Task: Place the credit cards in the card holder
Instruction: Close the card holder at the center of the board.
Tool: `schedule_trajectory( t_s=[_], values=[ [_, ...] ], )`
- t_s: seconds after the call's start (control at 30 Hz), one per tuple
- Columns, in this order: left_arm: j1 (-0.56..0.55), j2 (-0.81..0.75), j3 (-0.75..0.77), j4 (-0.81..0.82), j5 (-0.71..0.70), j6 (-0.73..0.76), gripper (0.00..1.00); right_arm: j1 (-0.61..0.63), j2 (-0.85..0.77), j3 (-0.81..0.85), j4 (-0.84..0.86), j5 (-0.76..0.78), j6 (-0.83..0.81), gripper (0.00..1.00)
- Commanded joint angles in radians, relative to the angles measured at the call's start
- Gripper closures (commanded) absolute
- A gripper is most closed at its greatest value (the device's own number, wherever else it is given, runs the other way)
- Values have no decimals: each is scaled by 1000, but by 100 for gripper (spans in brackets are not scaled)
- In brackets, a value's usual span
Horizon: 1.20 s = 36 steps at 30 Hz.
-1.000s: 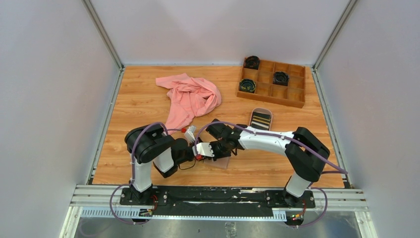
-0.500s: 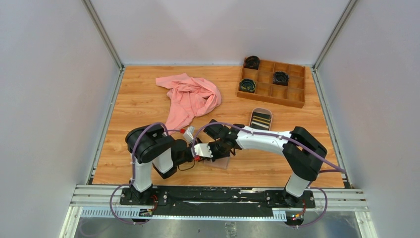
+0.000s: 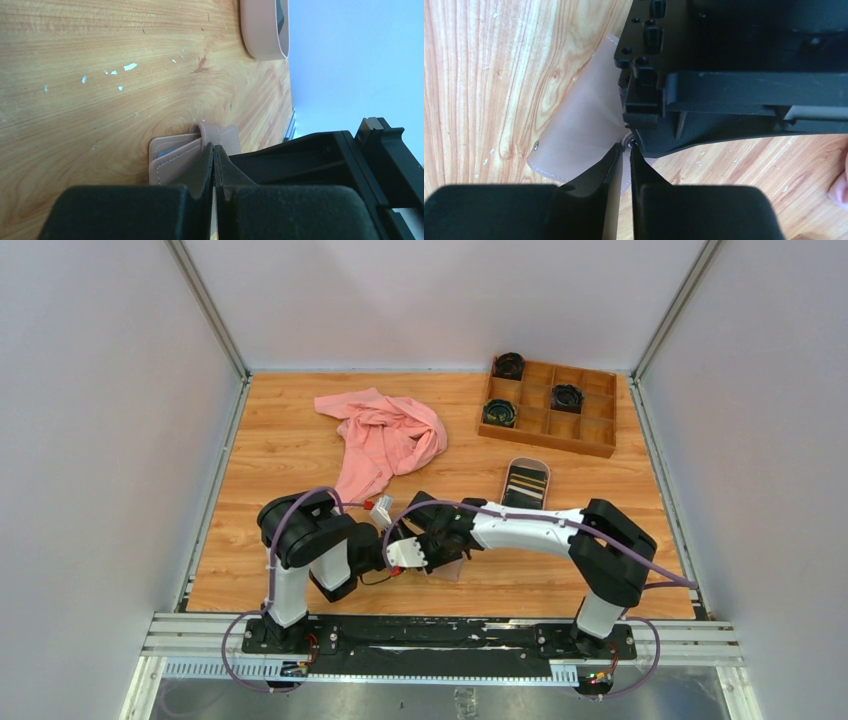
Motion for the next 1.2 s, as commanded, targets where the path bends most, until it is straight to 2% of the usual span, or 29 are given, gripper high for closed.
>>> schedule_trajectory(
  t_s=[0.0, 0.27, 0.67, 0.73, 0.87, 0.97, 1.17],
  values=[
    [-53, 66, -37, -160, 65, 21, 100, 51, 85, -49, -38, -46, -14, 87],
    [-62, 97, -67, -78, 68, 12, 100, 94, 103, -54, -63, -63, -34, 88],
    [-63, 127, -91, -34, 71, 9, 100, 83, 164, -5, -151, -130, -26, 87],
    [-63, 127, -88, -31, 72, 9, 100, 55, 143, 6, -159, -144, -15, 82],
    [-63, 127, -82, -35, 71, 8, 100, -27, 52, 21, -165, -194, 15, 63],
    [-63, 126, -83, -37, 64, 7, 100, -87, -30, 11, -169, -246, 22, 53],
    [-62, 106, -76, -49, 58, 8, 100, -179, -120, -8, -191, -317, -3, 45]
  ],
)
